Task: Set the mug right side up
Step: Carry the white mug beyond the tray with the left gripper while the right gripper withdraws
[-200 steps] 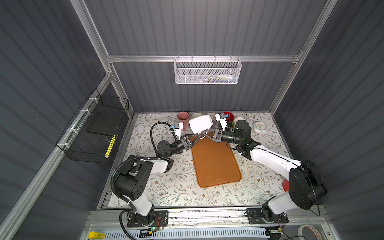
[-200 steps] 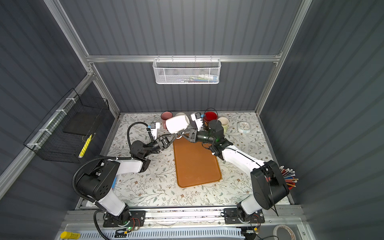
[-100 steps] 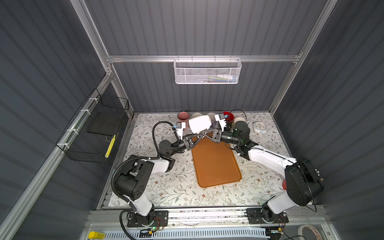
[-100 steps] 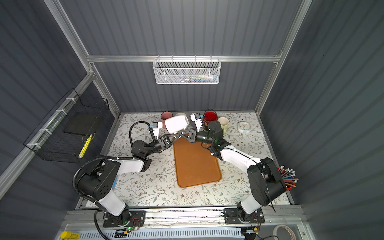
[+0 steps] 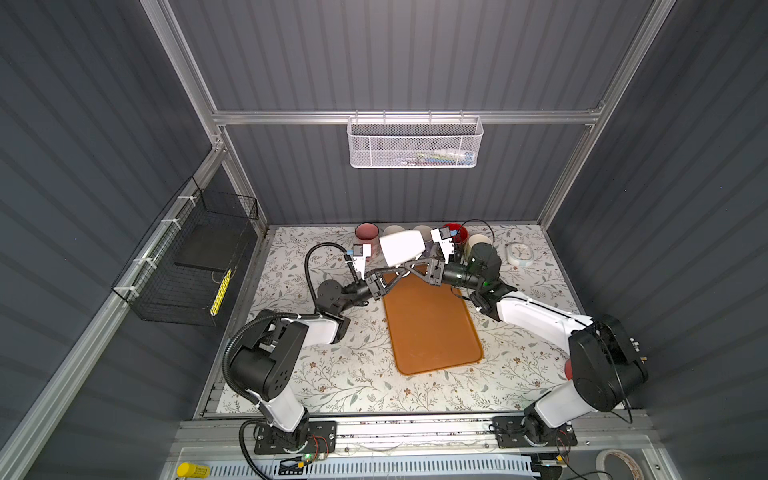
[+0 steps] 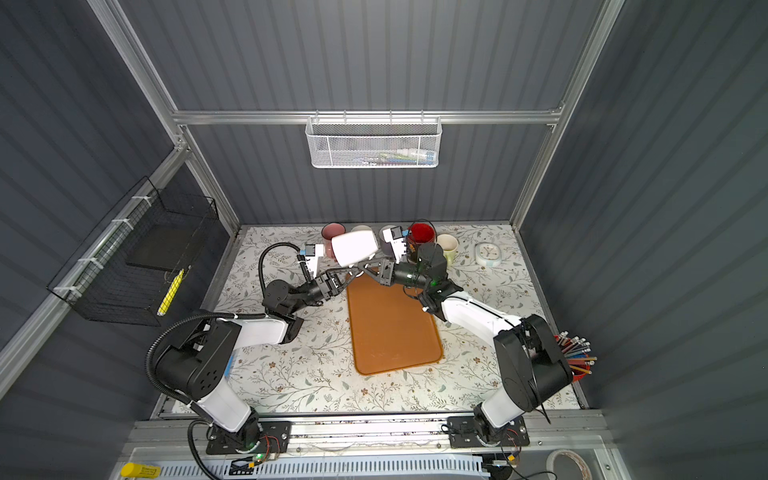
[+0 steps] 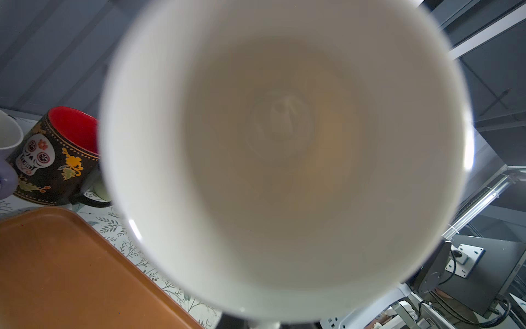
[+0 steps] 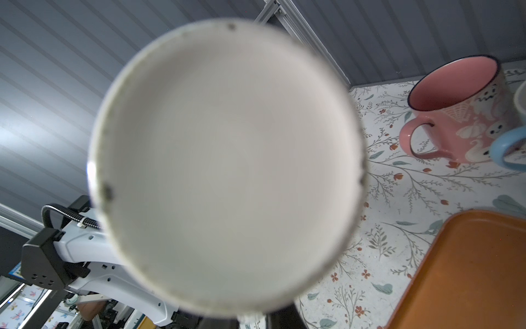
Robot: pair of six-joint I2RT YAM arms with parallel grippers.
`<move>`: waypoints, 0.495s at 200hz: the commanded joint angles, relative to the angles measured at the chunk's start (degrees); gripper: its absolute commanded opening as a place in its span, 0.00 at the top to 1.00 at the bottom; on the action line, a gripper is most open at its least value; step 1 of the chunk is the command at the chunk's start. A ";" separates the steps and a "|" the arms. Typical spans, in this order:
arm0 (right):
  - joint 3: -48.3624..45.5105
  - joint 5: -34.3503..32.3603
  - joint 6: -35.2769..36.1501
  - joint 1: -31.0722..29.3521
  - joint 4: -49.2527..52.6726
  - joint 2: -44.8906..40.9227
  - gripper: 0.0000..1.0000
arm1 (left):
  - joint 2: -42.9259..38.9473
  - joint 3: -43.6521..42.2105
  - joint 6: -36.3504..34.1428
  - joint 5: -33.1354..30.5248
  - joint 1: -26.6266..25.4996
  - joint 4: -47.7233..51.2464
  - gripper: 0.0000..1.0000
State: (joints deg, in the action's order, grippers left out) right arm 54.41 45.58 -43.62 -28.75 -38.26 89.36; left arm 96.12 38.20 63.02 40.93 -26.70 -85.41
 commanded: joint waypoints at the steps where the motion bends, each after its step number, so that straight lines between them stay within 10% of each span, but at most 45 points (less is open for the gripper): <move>1: -0.36 2.84 0.81 -1.26 -2.39 0.42 0.64 | -1.22 0.14 -2.37 -2.92 -0.53 -2.23 1.00; 50: -1.40 2.63 2.23 -0.93 -1.87 -0.32 0.30 | -3.09 -1.28 -3.87 -4.92 0.02 -1.72 1.00; 99: -4.51 0.63 4.12 -0.42 -0.38 -2.37 0.21 | -7.47 -3.00 -5.75 -6.54 2.81 1.65 1.00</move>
State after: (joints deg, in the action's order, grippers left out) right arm 51.64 47.09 -41.28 -29.61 -38.94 89.03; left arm 93.60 35.46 60.93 36.49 -25.43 -81.78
